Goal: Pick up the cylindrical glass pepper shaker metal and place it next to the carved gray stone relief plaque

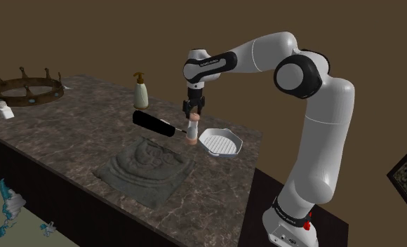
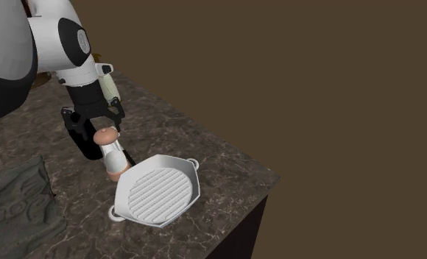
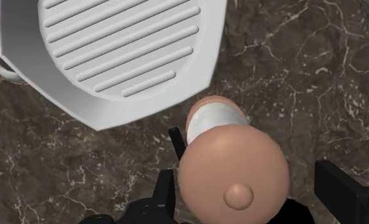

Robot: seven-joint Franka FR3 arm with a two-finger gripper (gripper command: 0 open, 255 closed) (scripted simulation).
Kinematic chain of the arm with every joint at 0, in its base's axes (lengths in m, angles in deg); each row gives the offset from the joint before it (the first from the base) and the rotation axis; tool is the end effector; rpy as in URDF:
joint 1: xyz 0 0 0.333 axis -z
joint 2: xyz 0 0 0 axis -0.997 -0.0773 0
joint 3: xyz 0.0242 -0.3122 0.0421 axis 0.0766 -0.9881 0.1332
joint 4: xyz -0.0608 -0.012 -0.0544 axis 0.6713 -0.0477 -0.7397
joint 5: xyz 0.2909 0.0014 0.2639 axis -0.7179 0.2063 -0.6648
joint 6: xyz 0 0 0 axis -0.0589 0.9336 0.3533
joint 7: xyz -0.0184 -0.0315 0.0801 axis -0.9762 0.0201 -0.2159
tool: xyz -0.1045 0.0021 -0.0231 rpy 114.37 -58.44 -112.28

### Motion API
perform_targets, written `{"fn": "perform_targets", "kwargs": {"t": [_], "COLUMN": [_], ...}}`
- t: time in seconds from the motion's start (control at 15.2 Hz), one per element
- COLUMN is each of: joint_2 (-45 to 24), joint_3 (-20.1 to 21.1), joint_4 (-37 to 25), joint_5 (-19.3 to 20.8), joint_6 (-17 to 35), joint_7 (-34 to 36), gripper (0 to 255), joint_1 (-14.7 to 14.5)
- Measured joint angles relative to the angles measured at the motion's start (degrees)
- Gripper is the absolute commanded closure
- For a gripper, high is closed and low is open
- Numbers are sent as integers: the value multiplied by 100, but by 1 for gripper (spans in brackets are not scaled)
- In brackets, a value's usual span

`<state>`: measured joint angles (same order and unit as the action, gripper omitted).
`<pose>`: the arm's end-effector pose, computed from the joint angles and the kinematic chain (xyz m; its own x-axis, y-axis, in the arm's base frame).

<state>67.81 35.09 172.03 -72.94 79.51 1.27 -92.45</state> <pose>0.6135 -0.0553 0.4067 0.9961 -0.0099 -0.0879 -0.0101 -0.9999 -0.0024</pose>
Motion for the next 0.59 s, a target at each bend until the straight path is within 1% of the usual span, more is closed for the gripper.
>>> {"fn": "perform_targets", "kwargs": {"t": [0.26, 0.59], "joint_2": [0, 85], "joint_3": [0, -15], "joint_4": [0, -563], "joint_5": [0, 29], "joint_6": [0, -639], "joint_7": [0, 14], "gripper": [0, 0], "joint_1": [0, 10]}}
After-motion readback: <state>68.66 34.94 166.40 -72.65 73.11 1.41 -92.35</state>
